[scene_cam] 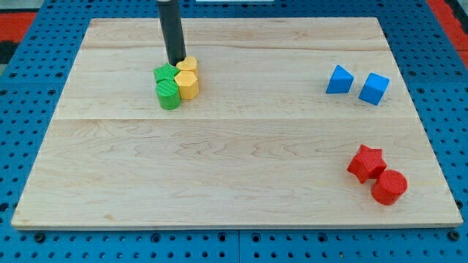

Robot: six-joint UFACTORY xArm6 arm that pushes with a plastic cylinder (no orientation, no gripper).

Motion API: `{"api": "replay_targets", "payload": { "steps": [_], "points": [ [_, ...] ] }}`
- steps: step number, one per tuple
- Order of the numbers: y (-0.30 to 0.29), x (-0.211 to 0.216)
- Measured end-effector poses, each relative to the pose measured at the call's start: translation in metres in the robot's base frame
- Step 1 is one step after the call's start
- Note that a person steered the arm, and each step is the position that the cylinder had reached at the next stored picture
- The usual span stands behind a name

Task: Move your arm to the right side of the board

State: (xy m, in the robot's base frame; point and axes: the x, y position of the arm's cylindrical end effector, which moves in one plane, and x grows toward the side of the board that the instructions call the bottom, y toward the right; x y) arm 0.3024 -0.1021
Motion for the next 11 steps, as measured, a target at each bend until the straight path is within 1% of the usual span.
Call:
{"api": "replay_targets", "payload": {
  "steps": [1, 3, 4, 5, 6, 7, 8, 10, 11],
  "points": [
    [0.042, -0.019],
    [0.169, -0.019],
    [0.22, -0.019],
    [0.262, -0.019],
    [0.286, -0.008],
    [0.339, -0.007],
    [0.377, 0.0],
    [0.377, 0.056],
    [0.377, 0.073]
  ]
}}
